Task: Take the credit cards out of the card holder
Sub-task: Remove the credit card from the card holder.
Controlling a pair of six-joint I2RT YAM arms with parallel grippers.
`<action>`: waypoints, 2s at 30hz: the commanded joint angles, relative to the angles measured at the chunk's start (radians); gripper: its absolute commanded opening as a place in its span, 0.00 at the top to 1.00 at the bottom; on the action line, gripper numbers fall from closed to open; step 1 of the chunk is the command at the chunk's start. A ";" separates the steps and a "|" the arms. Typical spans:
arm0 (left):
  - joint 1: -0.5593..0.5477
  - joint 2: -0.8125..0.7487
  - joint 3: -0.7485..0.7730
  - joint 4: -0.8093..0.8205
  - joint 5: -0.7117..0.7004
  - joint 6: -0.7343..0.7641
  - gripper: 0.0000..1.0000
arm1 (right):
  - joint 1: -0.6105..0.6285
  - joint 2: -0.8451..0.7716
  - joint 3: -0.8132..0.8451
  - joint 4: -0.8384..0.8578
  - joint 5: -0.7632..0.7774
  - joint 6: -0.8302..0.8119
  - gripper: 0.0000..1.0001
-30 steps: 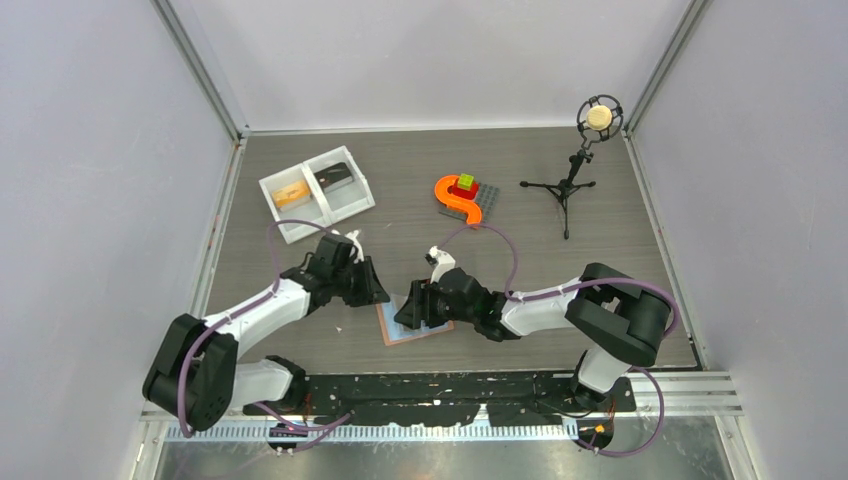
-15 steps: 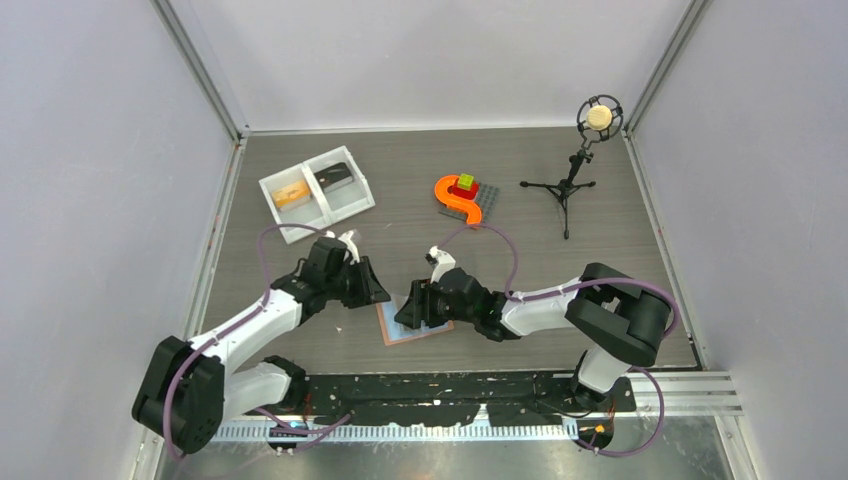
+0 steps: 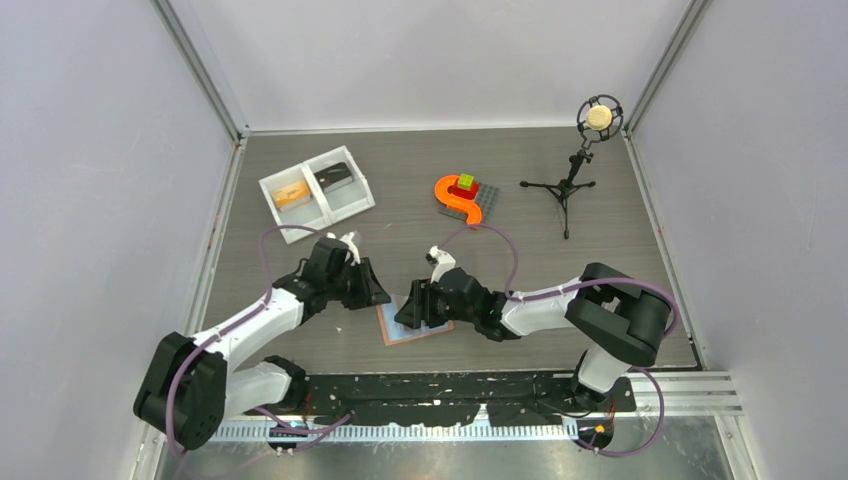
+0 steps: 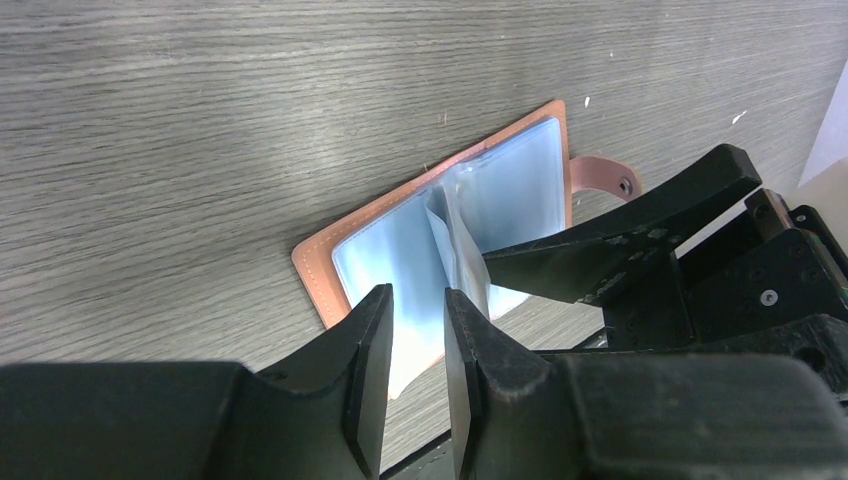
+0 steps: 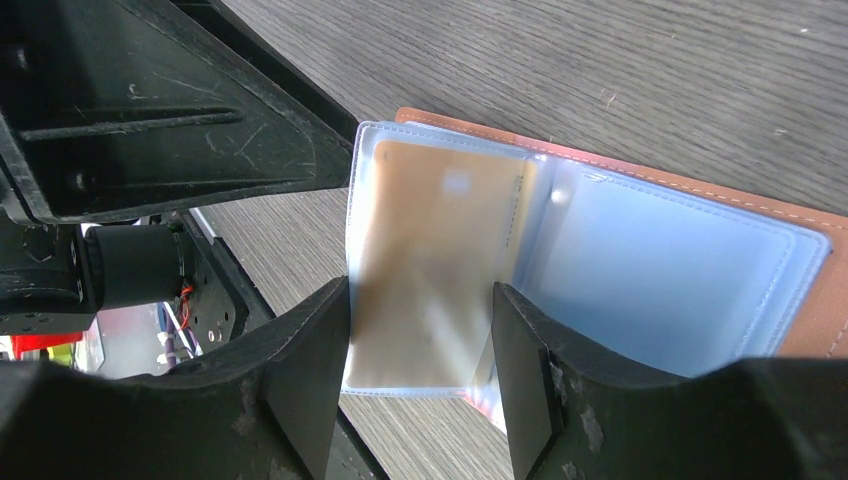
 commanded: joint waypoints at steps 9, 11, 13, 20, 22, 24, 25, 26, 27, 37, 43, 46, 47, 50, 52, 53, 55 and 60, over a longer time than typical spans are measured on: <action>-0.013 0.009 0.016 0.050 0.015 0.000 0.72 | -0.004 -0.014 0.003 0.033 -0.006 -0.003 0.40; -0.014 0.011 0.019 0.049 0.013 0.000 0.72 | -0.003 -0.017 0.003 0.029 -0.003 -0.004 0.40; -0.015 0.017 0.021 0.050 0.015 0.000 0.72 | -0.003 -0.020 0.003 0.024 0.001 -0.006 0.40; -0.023 0.015 0.025 0.052 0.015 -0.003 0.72 | -0.003 -0.022 0.005 0.015 0.003 -0.011 0.39; -0.023 0.015 0.027 0.050 0.015 -0.002 0.72 | -0.003 -0.022 0.008 0.011 0.003 -0.011 0.39; -0.023 0.017 0.028 0.050 0.015 -0.001 0.72 | -0.003 -0.023 0.010 0.006 0.003 -0.013 0.38; -0.023 0.020 0.029 0.050 0.015 -0.001 0.72 | -0.003 -0.024 0.012 0.005 0.002 -0.015 0.38; -0.023 0.022 0.031 0.050 0.015 -0.001 0.72 | -0.003 -0.027 0.013 -0.002 0.003 -0.015 0.37; -0.025 0.023 0.031 0.050 0.016 -0.001 0.72 | -0.003 -0.027 0.013 -0.005 0.005 -0.017 0.36; -0.034 0.047 0.050 0.050 0.017 0.000 0.72 | -0.003 -0.056 0.022 -0.051 0.025 -0.030 0.26; -0.038 0.050 0.061 0.043 0.017 0.003 0.72 | -0.002 -0.083 0.024 -0.078 0.045 -0.042 0.25; -0.042 0.052 0.068 0.039 0.017 0.004 0.72 | -0.003 -0.101 0.024 -0.097 0.062 -0.053 0.27; -0.043 0.052 0.070 0.038 0.016 0.004 0.72 | -0.003 -0.110 0.024 -0.109 0.071 -0.056 0.28; -0.049 0.055 0.076 0.038 0.013 0.004 0.72 | -0.002 -0.127 0.024 -0.131 0.078 -0.065 0.28; -0.052 0.063 0.079 0.037 0.012 0.003 0.72 | -0.001 -0.134 0.024 -0.140 0.105 -0.068 0.28; -0.054 0.067 0.083 0.037 0.012 0.003 0.72 | 0.000 -0.135 0.025 -0.144 0.111 -0.070 0.28; -0.058 0.077 0.086 0.038 0.010 0.004 0.72 | 0.001 -0.138 0.027 -0.155 0.123 -0.073 0.30; -0.072 0.100 0.099 0.038 0.007 0.004 0.72 | 0.004 -0.156 0.029 -0.193 0.155 -0.082 0.32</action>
